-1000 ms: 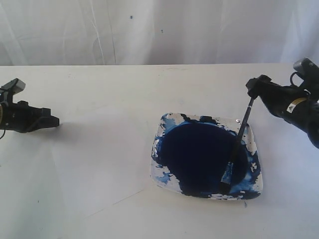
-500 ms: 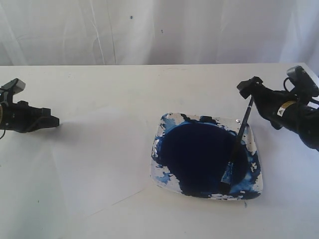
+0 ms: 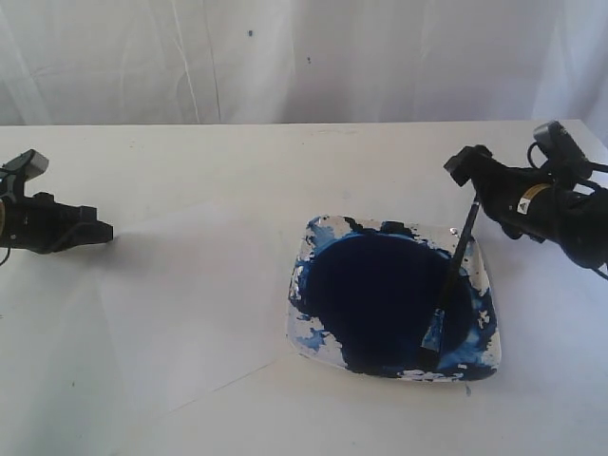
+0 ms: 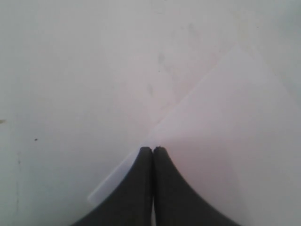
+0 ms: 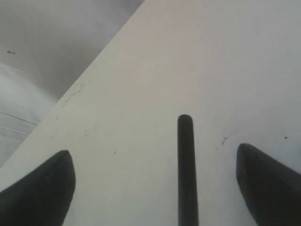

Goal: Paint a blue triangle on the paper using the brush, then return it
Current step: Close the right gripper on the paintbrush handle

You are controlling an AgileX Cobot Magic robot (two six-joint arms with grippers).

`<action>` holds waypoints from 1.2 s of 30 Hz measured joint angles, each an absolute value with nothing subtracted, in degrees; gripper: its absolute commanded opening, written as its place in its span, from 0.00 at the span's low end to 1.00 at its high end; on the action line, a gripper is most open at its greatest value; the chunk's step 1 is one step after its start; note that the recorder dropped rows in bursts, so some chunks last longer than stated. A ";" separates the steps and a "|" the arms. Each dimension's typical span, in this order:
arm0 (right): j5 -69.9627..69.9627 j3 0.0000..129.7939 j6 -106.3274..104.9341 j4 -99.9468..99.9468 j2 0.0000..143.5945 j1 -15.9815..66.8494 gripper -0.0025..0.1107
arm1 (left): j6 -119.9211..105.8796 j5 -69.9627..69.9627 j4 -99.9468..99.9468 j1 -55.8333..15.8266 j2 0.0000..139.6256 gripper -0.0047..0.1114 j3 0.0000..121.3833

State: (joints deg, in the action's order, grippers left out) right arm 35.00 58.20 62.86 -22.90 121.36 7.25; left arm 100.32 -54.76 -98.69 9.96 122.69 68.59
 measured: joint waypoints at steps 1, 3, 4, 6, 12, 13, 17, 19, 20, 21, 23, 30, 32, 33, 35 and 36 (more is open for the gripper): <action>34.75 58.47 62.86 -23.07 121.36 7.39 0.67 | 100.32 -54.76 -98.69 9.96 122.69 0.04 68.59; 34.51 58.62 62.86 -23.18 121.45 7.53 0.62 | 100.32 -54.76 -98.69 9.96 122.69 0.04 68.59; 34.36 58.71 62.86 -23.29 121.45 7.65 0.59 | 100.32 -54.76 -98.69 9.96 122.69 0.04 68.59; 34.26 58.71 62.86 -23.29 121.45 7.88 0.56 | 100.32 -54.86 -98.69 9.96 122.69 0.04 68.59; 34.01 58.71 62.97 -23.40 121.45 7.99 0.51 | 100.32 -54.86 -98.69 9.96 122.69 0.04 68.59; 33.86 58.71 62.97 -23.40 121.45 7.99 0.51 | 100.32 -54.86 -98.69 9.96 122.69 0.04 68.59; 31.26 58.71 62.97 -23.40 121.45 7.99 0.46 | 100.32 -54.86 -98.69 9.96 122.69 0.04 68.59; 29.64 58.71 62.97 -23.40 121.45 7.99 0.43 | 100.32 -54.86 -98.69 9.96 122.69 0.04 68.59; 29.09 58.71 62.97 -23.40 121.45 7.99 0.42 | 100.32 -54.86 -98.69 9.96 122.69 0.04 68.59; 28.76 58.71 62.97 -23.40 121.45 7.99 0.40 | 100.32 -54.86 -98.69 9.96 122.69 0.04 68.59; 28.54 58.71 62.97 -23.40 121.45 7.99 0.36 | 100.32 -54.86 -98.69 9.96 122.69 0.04 68.59; 28.16 58.71 62.97 -23.04 121.45 7.99 0.25 | 100.32 -54.86 -98.69 9.96 122.69 0.04 68.59; 28.03 58.71 62.97 -22.81 121.45 7.99 0.22 | 100.32 -54.86 -98.69 9.96 122.69 0.04 68.59; 28.03 58.71 62.97 -22.81 121.45 7.99 0.21 | 100.32 -54.86 -98.69 9.96 122.69 0.04 68.59; 28.03 58.71 62.97 -22.81 121.45 7.99 0.18 | 100.32 -54.86 -98.69 9.96 122.69 0.04 68.59; 28.03 58.71 62.97 -22.81 121.45 7.99 0.17 | 100.32 -54.86 -98.69 9.96 122.69 0.04 68.59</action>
